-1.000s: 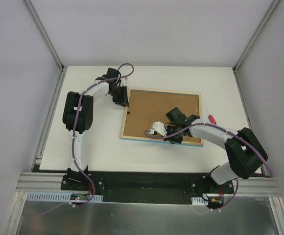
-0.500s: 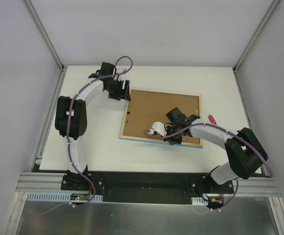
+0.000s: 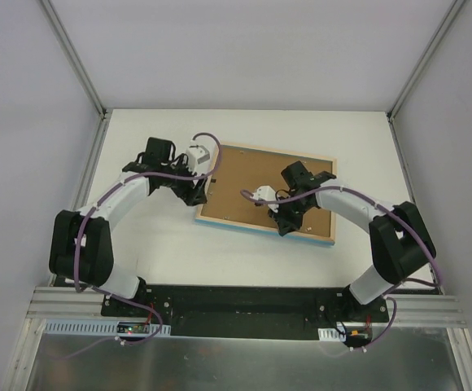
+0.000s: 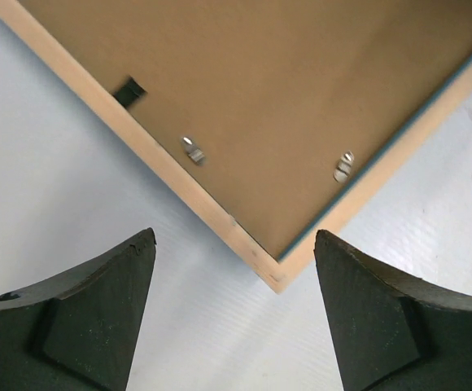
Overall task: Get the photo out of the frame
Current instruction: Turn over the photo frame at the center of the board.
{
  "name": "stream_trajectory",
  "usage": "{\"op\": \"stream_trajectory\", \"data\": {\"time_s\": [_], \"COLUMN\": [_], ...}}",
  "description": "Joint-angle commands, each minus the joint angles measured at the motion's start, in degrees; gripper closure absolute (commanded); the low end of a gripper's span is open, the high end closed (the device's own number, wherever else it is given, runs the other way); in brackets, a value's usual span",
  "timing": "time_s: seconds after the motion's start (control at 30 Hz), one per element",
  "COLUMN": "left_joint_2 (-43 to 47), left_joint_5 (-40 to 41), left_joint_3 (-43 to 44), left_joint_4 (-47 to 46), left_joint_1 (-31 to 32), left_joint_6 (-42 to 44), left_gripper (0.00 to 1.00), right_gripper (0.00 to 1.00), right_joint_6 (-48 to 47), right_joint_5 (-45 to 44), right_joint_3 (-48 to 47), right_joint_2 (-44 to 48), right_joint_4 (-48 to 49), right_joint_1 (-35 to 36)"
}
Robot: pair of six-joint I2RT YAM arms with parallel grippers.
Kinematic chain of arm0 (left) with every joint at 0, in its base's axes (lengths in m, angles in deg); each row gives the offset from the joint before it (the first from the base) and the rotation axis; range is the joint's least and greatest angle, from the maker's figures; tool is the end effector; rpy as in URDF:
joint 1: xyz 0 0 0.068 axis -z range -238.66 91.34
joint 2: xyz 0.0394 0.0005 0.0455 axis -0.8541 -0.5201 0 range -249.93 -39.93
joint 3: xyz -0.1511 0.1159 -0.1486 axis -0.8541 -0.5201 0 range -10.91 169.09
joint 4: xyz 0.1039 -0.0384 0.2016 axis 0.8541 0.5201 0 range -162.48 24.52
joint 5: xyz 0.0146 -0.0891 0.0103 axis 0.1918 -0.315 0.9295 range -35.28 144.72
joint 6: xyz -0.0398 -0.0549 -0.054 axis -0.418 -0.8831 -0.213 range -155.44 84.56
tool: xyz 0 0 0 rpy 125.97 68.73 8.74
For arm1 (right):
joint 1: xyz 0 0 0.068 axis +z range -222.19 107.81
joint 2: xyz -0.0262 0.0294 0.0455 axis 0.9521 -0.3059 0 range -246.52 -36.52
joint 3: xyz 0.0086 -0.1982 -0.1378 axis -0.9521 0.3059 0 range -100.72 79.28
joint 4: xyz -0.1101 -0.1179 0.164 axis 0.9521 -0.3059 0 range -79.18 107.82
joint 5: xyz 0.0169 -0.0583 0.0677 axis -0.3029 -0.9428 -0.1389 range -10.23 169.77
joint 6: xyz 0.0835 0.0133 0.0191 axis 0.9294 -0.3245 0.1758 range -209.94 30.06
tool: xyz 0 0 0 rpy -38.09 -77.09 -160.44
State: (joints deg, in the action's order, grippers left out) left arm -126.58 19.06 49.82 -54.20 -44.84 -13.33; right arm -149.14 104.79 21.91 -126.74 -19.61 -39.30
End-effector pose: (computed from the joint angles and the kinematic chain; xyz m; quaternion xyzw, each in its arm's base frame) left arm 0.3004 -0.1199 0.2112 0.3838 0.7975 -0.2546 0.3898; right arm 0.2169 0.1788 0.1458 -0.7182 0.6409 0.1697 0.2114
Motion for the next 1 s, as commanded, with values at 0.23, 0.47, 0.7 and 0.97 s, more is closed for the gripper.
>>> {"op": "stream_trajectory", "data": {"time_s": [0.23,0.47,0.7,0.97], "left_joint_2": [22.6,24.7,24.0,23.9], "left_joint_5": [2.2,20.6,28.4,27.9], "left_joint_3": [-20.3,-25.7,-30.3,-33.5], "left_joint_4": [-7.6,-18.1,-26.0,-27.2], "left_joint_1": [12.2,22.4,27.5,28.5], "left_joint_6": [25.0,27.5,29.2,25.8], "left_gripper": [0.17,0.17,0.17,0.17], "right_gripper": [0.99,0.99,0.99,0.99], "right_joint_6": [1.5,1.9,3.6,10.1], "right_joint_5": [11.2,12.6,11.1,-0.8], "right_joint_3": [-7.9,-8.3,-7.8,-1.4], "right_joint_2": [-6.0,-7.2,-7.8,-6.1], "right_joint_4": [-8.7,-9.3,-8.0,2.1], "right_joint_1": [-1.9,-2.0,-2.3,0.1]}}
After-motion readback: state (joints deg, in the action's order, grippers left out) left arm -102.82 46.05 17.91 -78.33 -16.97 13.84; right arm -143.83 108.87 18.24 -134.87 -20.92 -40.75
